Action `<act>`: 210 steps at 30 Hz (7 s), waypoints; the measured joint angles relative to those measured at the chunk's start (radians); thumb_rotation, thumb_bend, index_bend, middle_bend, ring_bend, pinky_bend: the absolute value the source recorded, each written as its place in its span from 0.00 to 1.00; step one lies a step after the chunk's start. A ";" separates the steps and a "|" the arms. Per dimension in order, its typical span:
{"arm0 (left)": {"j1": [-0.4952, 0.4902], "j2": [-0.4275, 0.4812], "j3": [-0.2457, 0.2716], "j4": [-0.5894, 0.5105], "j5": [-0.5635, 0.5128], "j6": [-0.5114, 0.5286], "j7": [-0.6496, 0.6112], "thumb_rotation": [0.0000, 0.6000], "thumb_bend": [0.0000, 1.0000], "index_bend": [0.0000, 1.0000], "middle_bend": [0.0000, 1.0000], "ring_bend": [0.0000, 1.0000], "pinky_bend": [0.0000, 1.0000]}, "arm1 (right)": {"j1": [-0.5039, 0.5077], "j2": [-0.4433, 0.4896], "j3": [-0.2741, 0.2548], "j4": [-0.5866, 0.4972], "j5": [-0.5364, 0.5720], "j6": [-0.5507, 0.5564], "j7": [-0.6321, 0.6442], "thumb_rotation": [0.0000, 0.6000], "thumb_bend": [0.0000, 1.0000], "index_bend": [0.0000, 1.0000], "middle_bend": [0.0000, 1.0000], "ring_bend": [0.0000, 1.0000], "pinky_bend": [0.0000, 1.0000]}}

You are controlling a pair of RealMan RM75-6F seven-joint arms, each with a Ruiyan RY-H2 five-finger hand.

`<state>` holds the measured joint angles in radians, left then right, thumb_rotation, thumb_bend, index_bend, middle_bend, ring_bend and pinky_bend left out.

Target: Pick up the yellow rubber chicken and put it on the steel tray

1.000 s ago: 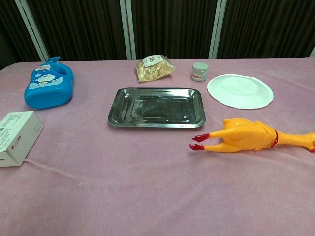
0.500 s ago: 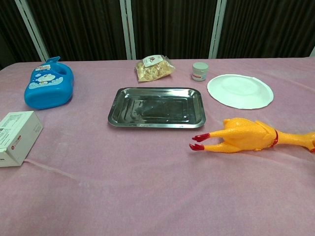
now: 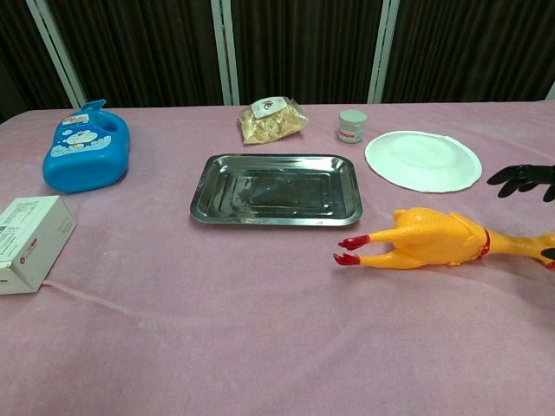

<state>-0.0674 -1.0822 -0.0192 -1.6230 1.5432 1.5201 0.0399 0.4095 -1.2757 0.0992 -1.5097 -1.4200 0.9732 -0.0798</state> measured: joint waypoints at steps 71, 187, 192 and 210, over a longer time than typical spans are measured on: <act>-0.250 -0.055 -0.049 -0.181 0.177 -0.191 0.055 1.00 0.03 0.03 0.08 0.00 0.00 | 0.194 0.185 -0.062 -0.099 -0.202 -0.097 0.960 1.00 0.53 0.95 0.77 0.78 0.92; -0.536 -0.531 -0.132 -0.220 -0.109 -0.334 0.273 1.00 0.58 0.61 0.75 0.65 0.70 | 0.308 0.065 -0.092 -0.208 -0.187 -0.041 1.044 1.00 0.61 0.96 0.77 0.79 0.93; -0.532 -0.510 -0.122 -0.236 -0.109 -0.338 0.256 1.00 0.11 0.15 0.27 0.19 0.21 | 0.305 0.067 -0.094 -0.204 -0.183 -0.037 1.042 1.00 0.61 0.96 0.77 0.79 0.93; -0.512 -0.396 -0.118 -0.304 -0.078 -0.314 0.230 1.00 0.01 0.00 0.02 0.00 0.02 | 0.294 0.083 -0.095 -0.175 -0.152 -0.038 1.053 1.00 0.62 0.96 0.77 0.79 0.93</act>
<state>-0.5797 -1.4784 -0.1367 -1.9271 1.4654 1.2058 0.2703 0.7038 -1.1928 0.0041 -1.6848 -1.5719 0.9351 0.9728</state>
